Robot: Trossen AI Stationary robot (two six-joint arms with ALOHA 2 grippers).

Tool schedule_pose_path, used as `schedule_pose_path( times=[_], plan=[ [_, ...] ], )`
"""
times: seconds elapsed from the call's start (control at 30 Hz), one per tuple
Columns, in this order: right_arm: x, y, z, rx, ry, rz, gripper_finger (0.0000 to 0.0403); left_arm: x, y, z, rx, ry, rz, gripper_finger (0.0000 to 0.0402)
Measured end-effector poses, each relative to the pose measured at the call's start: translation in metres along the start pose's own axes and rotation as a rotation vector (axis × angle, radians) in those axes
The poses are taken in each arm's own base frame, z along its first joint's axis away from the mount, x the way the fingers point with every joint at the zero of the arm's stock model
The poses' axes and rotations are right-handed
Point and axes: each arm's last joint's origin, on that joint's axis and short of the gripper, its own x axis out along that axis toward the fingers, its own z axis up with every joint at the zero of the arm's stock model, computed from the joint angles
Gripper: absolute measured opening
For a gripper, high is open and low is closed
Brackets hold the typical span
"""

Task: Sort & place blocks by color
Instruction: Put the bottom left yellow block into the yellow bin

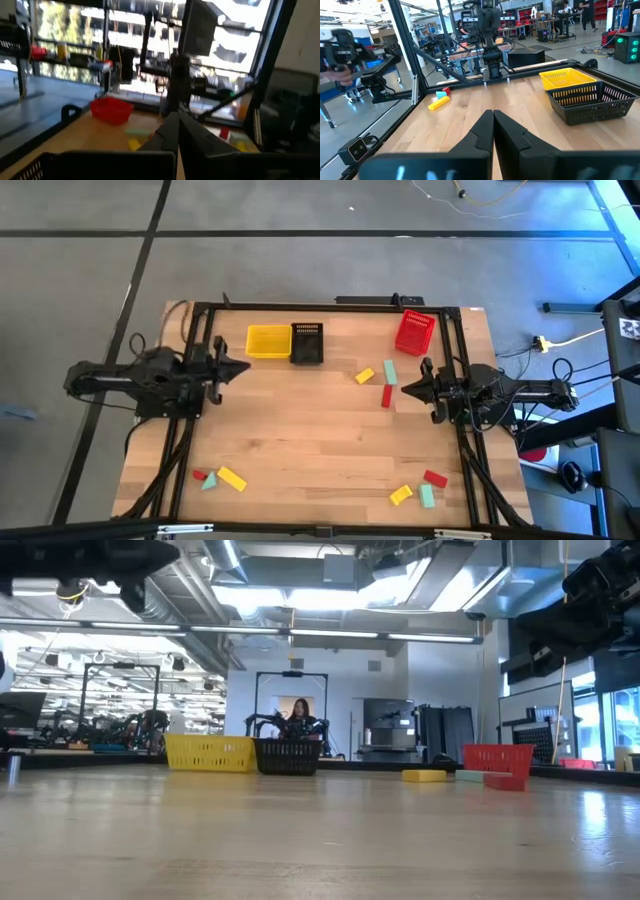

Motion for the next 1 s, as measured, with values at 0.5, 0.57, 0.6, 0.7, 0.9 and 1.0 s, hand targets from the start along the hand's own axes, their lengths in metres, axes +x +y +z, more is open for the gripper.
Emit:
schedule_pose_path(
  times=[0.5, 0.57, 0.6, 0.7, 0.9, 1.0],
  plan=[
    [0.0, 0.0, 0.0, 0.0, -0.001, 0.0, 0.0014, 0.052, -0.049, 0.086, 0.147, 0.277, -0.316, 0.0],
    [0.0, 0.0, 0.0, 0.0, -0.001, 0.0, 0.0014, 0.06, -0.055, 0.099, 0.082, 0.182, -0.333, 0.0],
    [0.0, 0.0, 0.0, 0.0, 0.0, 0.0, 0.0014, 0.063, -0.057, 0.105, 0.054, 0.129, -0.338, 0.0],
    [0.0, 0.0, 0.0, 0.0, 0.0, 0.0, 0.0014, 0.067, -0.059, 0.12, 0.016, -0.037, -0.307, 0.0],
    [0.0, 0.0, 0.0, 0.0, 0.0, 0.0, 0.0014, 0.07, -0.058, 0.122, -0.013, -0.063, -0.236, 0.0001],
    [0.0, 0.0, 0.0, 0.0, 0.0, 0.0, 0.0014, 0.07, -0.057, 0.116, -0.063, 0.0, -0.212, 0.0017]
  ],
)
